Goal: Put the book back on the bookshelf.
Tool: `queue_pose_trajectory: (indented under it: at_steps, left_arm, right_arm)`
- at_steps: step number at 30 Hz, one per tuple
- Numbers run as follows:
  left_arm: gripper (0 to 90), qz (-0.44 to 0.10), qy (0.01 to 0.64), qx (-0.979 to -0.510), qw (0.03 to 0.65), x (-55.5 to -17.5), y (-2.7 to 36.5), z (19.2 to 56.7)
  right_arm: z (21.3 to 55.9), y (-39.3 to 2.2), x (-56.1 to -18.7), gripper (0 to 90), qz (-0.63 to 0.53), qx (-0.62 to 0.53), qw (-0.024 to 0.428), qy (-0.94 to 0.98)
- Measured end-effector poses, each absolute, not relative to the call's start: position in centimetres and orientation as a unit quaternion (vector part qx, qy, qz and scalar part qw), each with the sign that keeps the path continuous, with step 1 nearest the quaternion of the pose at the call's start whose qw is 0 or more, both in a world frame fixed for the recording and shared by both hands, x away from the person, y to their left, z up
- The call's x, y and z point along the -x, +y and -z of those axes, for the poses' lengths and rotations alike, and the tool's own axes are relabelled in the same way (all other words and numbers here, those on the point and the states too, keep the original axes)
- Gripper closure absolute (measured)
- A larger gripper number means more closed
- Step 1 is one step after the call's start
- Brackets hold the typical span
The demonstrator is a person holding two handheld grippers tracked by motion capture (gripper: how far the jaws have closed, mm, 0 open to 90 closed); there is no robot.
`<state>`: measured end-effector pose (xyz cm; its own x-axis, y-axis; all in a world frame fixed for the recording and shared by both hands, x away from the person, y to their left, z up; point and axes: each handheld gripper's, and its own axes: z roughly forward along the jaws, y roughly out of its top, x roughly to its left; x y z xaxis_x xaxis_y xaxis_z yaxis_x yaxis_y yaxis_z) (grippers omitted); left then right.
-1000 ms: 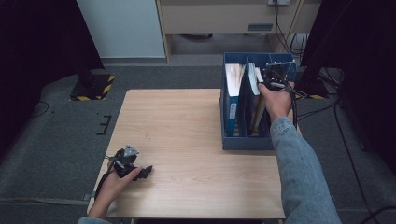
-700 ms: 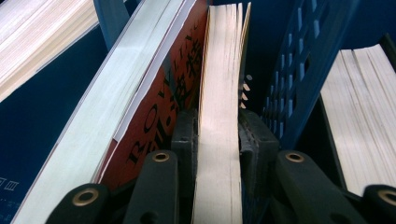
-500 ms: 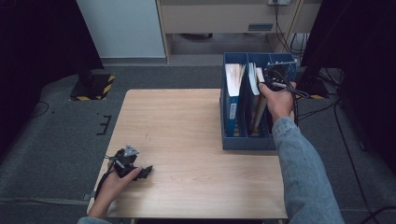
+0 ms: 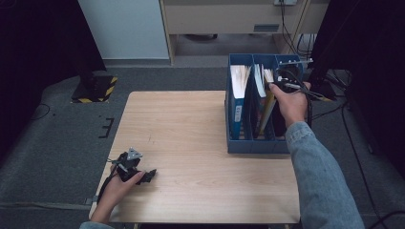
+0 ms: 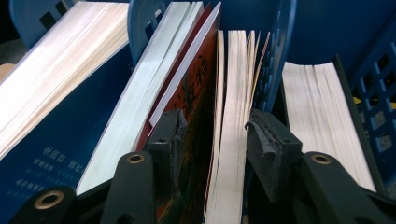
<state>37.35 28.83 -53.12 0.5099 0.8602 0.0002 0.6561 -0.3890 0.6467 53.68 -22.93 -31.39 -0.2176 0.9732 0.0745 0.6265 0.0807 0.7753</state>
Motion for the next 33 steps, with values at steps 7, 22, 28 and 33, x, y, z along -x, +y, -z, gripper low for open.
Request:
queue_pose_trajectory:
  at_steps: [7, 22, 28, 33]
  left_arm:
    - [0.0, -0.171, 0.465, -0.816, 0.299, -37.4, 28.8, 53.1]
    - [0.0, -0.171, 0.464, -0.816, 0.301, -37.3, 28.8, 53.2]
    - [0.0, -0.172, 0.464, -0.815, 0.301, -37.3, 28.7, 53.2]
    - [0.0, -0.17, 0.465, -0.815, 0.302, -37.3, 28.7, 53.2]
  right_arm:
    - [30.6, -23.5, -52.5, 55.5, -0.355, -0.566, 0.253, 0.7]
    - [30.3, -24.9, -49.3, 48.3, -0.369, -0.543, 0.26, 0.708]
    - [30.4, -25.1, -47.6, 41.0, -0.373, -0.53, 0.258, 0.717]
    - [30.9, -25.1, -46.1, 36.3, -0.38, -0.518, 0.25, 0.725]
